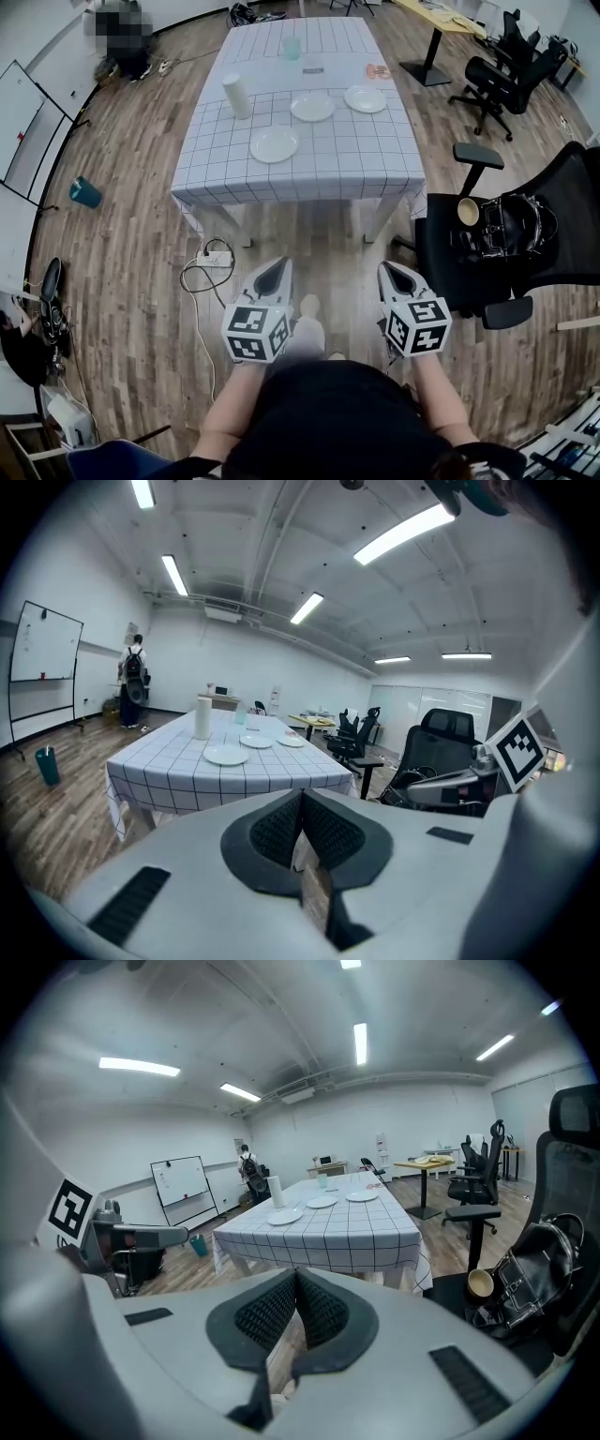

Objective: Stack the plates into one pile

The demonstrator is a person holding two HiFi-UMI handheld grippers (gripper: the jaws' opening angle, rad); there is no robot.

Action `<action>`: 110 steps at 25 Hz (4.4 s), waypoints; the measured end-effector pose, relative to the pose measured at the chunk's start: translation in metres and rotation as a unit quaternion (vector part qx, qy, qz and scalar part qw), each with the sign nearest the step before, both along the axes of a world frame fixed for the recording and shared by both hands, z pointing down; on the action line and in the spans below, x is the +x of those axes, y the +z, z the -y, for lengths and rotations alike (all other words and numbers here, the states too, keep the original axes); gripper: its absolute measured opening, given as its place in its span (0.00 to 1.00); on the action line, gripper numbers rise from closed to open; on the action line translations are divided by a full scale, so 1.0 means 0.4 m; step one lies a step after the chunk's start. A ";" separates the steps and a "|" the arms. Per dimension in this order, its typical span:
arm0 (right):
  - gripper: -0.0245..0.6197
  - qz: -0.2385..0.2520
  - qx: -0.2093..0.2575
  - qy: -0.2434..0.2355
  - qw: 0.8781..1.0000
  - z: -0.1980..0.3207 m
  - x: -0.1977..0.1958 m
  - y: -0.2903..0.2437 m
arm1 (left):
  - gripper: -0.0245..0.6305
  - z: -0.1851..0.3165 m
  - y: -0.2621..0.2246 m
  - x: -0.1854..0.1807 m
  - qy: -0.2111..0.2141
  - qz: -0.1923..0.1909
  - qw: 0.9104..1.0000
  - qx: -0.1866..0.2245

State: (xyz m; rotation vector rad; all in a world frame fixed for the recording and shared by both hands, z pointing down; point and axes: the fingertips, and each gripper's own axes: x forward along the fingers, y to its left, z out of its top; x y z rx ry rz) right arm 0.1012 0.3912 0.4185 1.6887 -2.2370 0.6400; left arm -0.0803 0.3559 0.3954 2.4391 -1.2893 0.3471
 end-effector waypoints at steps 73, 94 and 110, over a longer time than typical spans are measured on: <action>0.25 0.019 -0.176 -0.179 0.968 1.156 -0.317 0.258 | 0.08 1.022 0.219 -0.235 -0.103 0.083 0.987 -0.091; 0.24 -0.021 -0.232 -0.053 0.971 1.190 -0.339 0.347 | 0.08 1.091 0.331 -0.234 0.023 0.054 0.989 -0.138; 0.21 -0.003 -0.228 -0.024 0.973 1.188 -0.333 0.326 | 0.08 1.123 0.320 -0.249 0.038 0.044 0.990 -0.128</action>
